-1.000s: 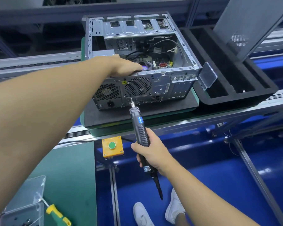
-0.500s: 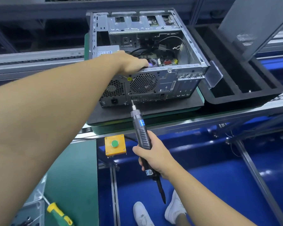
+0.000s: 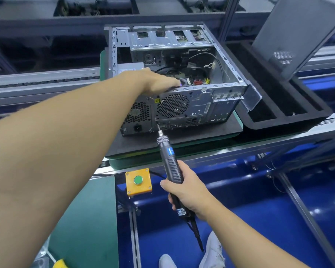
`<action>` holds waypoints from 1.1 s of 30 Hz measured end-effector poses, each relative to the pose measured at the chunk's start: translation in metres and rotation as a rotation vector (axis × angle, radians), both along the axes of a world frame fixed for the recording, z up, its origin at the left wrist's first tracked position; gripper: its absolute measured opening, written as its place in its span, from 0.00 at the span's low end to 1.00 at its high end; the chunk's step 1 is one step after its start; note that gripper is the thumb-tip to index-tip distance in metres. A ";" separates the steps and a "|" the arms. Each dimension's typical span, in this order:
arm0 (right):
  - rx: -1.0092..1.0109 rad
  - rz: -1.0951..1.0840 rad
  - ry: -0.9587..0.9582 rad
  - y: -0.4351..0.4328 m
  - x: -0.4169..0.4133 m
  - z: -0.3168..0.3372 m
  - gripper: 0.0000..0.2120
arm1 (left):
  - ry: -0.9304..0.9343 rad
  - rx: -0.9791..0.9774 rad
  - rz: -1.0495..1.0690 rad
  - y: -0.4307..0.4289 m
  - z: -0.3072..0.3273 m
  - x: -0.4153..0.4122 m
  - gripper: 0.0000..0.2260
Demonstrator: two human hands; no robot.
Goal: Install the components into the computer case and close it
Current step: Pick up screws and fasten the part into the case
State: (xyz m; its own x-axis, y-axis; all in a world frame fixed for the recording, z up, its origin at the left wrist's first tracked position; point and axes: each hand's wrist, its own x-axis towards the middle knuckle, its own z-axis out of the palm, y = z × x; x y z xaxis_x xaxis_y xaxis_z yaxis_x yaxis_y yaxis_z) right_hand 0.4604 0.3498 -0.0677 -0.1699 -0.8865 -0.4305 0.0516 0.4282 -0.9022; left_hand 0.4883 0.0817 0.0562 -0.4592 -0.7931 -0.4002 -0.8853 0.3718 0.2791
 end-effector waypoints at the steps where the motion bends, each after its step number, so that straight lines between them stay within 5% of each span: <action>1: 0.000 -0.002 0.004 -0.001 0.001 0.000 0.17 | 0.013 0.010 -0.022 0.000 0.000 -0.001 0.19; 8: -0.008 -0.024 0.008 0.000 0.001 -0.002 0.15 | 0.015 -0.053 -0.063 -0.016 -0.016 -0.005 0.27; 14: 0.005 -0.027 0.017 -0.001 0.001 -0.002 0.16 | -0.047 -0.094 -0.283 -0.017 -0.016 -0.008 0.09; 33: -0.006 -0.023 0.006 0.002 0.000 -0.004 0.16 | -0.084 -0.183 -0.380 -0.018 -0.015 -0.010 0.16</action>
State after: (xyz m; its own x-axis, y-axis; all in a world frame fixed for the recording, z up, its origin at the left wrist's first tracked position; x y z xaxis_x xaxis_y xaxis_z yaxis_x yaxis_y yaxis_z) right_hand 0.4603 0.3517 -0.0715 -0.1931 -0.8848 -0.4240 0.0560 0.4215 -0.9051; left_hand 0.4780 0.0639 0.0415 -0.7040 -0.6356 -0.3169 -0.6930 0.7124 0.1106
